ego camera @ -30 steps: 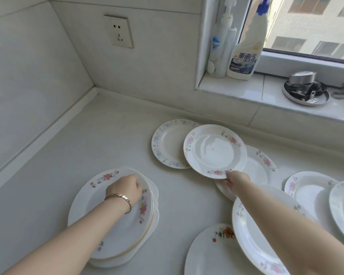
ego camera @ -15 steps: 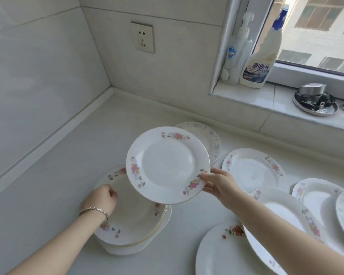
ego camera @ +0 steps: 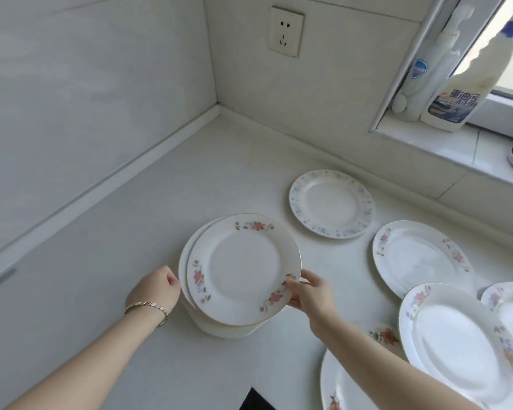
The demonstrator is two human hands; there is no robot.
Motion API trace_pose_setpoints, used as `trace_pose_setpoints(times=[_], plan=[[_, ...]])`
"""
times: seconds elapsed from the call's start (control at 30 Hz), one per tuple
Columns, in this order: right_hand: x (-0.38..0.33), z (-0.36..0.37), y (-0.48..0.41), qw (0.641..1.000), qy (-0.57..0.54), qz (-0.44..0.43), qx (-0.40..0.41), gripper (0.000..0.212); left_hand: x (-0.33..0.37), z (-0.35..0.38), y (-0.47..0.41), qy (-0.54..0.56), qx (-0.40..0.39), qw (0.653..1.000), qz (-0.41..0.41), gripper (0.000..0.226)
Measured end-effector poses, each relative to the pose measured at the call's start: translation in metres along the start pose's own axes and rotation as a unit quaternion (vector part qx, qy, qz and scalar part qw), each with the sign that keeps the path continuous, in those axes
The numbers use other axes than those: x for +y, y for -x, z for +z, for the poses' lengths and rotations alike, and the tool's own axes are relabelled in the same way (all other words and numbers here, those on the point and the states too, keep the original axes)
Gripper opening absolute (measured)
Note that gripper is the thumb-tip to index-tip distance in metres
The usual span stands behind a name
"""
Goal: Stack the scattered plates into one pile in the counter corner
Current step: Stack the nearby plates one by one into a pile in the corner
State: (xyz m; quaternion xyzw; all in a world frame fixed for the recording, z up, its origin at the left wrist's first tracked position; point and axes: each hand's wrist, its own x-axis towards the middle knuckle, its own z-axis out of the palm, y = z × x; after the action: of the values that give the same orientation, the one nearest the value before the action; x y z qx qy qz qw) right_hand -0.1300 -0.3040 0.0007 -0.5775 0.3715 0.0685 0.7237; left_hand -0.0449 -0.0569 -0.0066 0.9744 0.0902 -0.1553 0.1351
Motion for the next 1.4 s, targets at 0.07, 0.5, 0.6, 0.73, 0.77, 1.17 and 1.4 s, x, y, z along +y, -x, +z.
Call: trace_pose_setpoints(times=[0.07, 0.5, 0.6, 0.73, 0.77, 1.17, 1.4], plan=[[0.005, 0.001, 0.002, 0.994, 0.098, -0.044, 0.027, 0.018, -0.004, -0.001, -0.004, 0.006, 0.001, 1.0, -0.01, 0.018], [0.007, -0.014, -0.026, 0.932, 0.354, -0.076, 0.028, 0.04, -0.013, 0.006, -0.017, 0.037, -0.013, 0.998, -0.051, 0.013], [-0.011, -0.036, -0.066, 0.982, 0.094, 0.056, 0.155, 0.032, -0.02, 0.008, -0.022, 0.034, -0.015, 0.997, -0.066, 0.013], [-0.04, -0.051, -0.122, 0.952, -0.213, 0.137, 0.171, 0.049, -0.025, 0.012, -0.028, 0.031, -0.023, 0.996, -0.076, 0.012], [-0.047, -0.051, -0.131, 0.942, -0.26, 0.132, 0.166, 0.049, -0.025, 0.013, -0.029, 0.029, -0.026, 0.996, -0.077, 0.012], [-0.053, -0.059, -0.139, 0.946, -0.274, 0.106, 0.139, 0.012, -0.036, 0.029, -0.025, 0.046, -0.043, 0.994, -0.085, 0.021], [-0.056, -0.079, -0.063, 0.984, -0.161, 0.077, -0.004, 0.023, -0.047, 0.03, -0.011, 0.063, -0.056, 0.992, -0.093, 0.013]])
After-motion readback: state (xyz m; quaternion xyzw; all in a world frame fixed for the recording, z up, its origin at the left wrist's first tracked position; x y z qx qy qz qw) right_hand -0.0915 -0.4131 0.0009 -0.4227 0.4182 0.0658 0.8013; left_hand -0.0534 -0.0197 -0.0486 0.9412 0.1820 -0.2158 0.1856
